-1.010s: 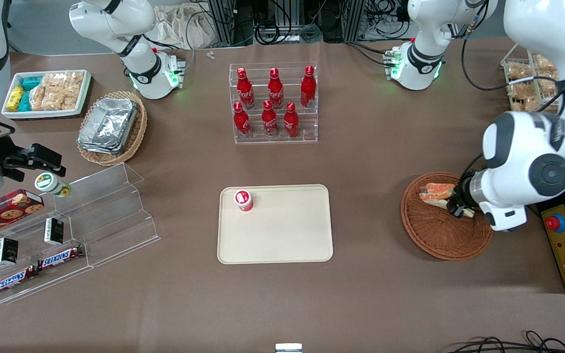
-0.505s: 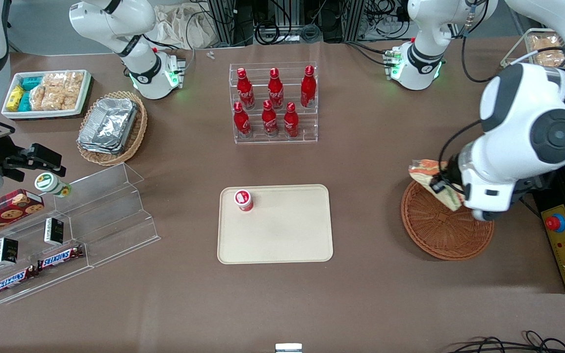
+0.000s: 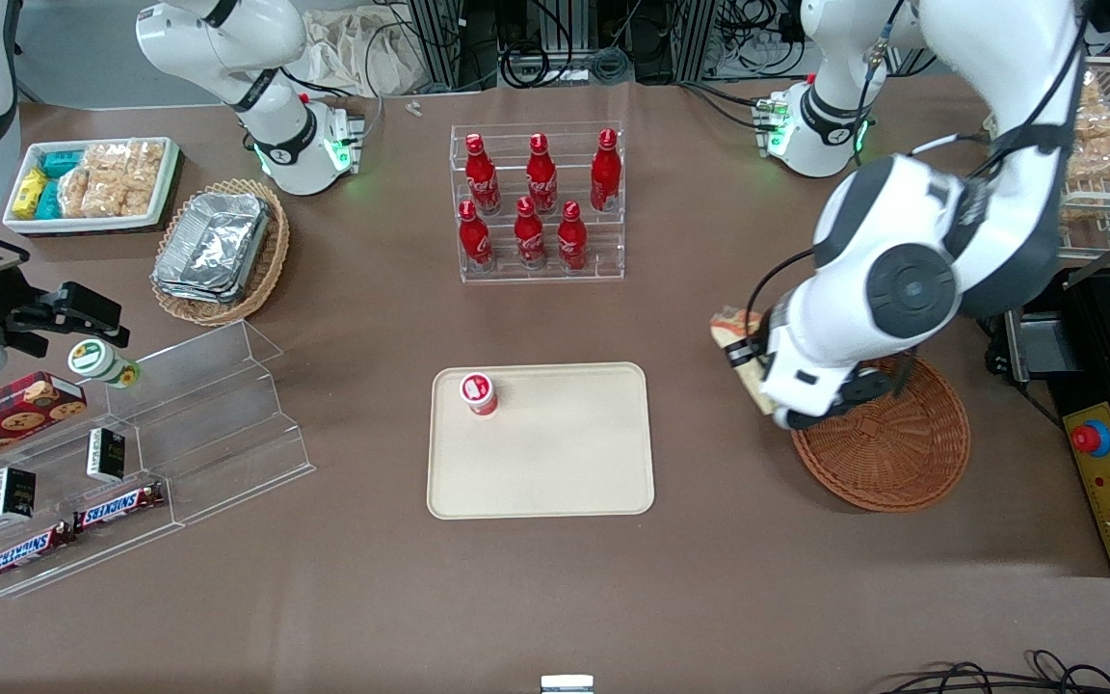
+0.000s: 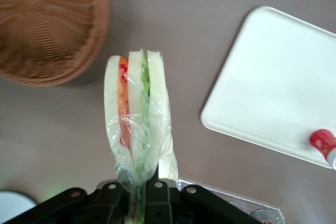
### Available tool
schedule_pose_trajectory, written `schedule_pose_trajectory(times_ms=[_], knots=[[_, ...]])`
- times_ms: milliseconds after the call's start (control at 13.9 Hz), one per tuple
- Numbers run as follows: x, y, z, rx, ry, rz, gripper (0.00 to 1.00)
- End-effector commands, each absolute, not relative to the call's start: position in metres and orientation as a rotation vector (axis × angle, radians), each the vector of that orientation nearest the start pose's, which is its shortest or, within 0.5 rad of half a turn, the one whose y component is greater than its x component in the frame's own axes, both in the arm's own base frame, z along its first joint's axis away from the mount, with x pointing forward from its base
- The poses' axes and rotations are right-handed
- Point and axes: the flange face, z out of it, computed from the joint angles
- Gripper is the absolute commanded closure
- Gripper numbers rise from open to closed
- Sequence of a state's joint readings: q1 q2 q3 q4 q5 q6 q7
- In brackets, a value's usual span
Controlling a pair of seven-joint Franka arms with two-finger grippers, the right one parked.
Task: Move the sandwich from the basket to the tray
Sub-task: 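Carry the sandwich over the white tray and lower it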
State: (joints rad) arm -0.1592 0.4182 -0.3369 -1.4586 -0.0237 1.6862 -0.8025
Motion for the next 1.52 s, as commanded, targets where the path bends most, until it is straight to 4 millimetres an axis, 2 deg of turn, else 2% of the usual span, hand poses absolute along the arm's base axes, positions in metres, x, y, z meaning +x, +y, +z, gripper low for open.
schedule_pose_trajectory(times_ms=[0,144,289,361,433,722,938,1010,1155,1227,1299,1371,1443], knots=[[0.585,-0.353,0.416,-3.135,-0.329,0.218,1.0],[0.58,-0.386,0.394,-3.165,-0.258,0.163,1.0],[0.585,-0.403,0.371,-3.219,-0.163,0.09,1.0],[0.579,-0.42,0.361,-3.213,-0.002,0.016,1.0],[0.579,-0.426,0.344,-3.196,0.097,-0.011,1.0],[0.585,-0.431,0.291,-3.201,0.302,0.003,1.0],[0.587,-0.431,0.255,-3.208,0.323,0.03,1.0],[0.586,-0.431,0.247,-3.206,0.319,0.045,1.0],[0.586,-0.431,0.246,-3.21,0.29,0.051,0.99],[0.586,-0.431,0.249,-3.211,0.287,0.046,0.8],[0.586,-0.431,0.252,-3.217,0.268,0.047,0.19],[0.588,-0.431,0.257,-3.222,0.242,0.037,0.0],[0.59,-0.428,0.267,-3.227,0.2,0.028,0.0]])
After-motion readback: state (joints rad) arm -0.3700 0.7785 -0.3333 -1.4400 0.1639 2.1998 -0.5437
